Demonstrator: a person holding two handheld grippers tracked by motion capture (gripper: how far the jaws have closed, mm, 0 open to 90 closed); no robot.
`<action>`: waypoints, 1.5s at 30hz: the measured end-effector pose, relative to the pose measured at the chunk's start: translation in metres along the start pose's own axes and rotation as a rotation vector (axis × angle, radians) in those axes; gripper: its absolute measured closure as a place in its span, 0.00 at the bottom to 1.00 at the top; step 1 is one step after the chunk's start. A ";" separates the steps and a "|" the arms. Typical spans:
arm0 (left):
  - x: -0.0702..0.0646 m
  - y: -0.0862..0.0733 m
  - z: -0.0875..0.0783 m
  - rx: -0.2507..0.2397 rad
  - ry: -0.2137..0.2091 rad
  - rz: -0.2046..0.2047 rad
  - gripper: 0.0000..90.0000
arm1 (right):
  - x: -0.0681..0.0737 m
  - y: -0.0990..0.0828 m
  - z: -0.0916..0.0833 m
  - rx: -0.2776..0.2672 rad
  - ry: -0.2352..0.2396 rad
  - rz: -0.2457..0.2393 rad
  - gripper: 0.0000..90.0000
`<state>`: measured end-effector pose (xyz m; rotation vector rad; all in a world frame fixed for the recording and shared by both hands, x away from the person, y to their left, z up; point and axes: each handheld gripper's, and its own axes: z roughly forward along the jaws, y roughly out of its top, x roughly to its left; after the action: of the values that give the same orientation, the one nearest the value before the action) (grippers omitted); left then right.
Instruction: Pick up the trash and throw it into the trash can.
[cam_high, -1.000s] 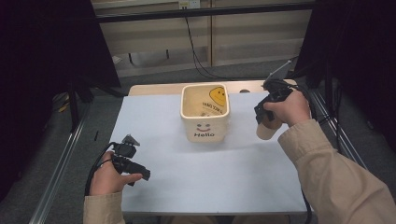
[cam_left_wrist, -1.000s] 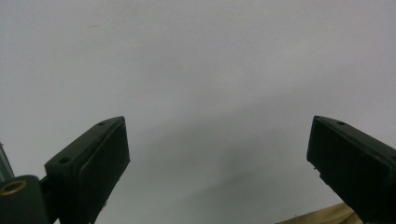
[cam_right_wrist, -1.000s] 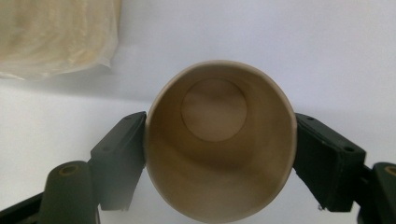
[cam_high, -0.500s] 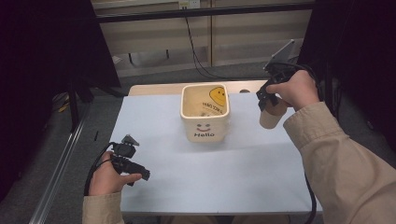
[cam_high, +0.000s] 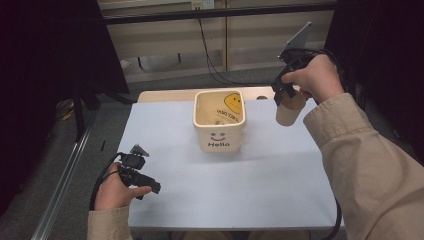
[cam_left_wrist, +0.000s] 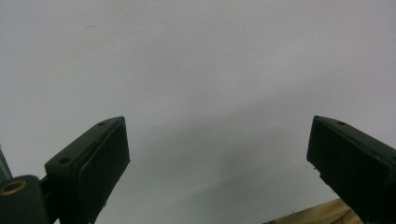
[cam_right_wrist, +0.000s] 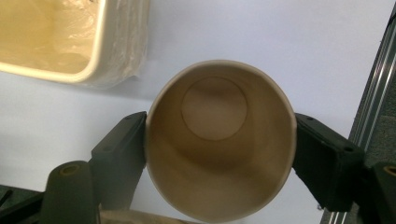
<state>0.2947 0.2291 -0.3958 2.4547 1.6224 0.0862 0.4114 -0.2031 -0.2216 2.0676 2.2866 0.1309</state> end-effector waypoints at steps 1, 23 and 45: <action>0.000 0.000 0.000 0.002 0.000 0.001 0.06 | 0.001 0.001 -0.003 -0.003 0.004 0.000 0.26; -0.001 0.000 0.000 -0.003 -0.008 -0.002 0.06 | -0.003 0.019 -0.027 -0.012 0.005 0.001 0.26; 0.002 -0.001 0.000 -0.005 -0.019 0.003 0.06 | 0.013 0.036 -0.060 -0.052 -0.005 -0.027 0.26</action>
<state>0.2945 0.2310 -0.3963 2.4466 1.6092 0.0676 0.4401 -0.1879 -0.1579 2.0088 2.2825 0.1813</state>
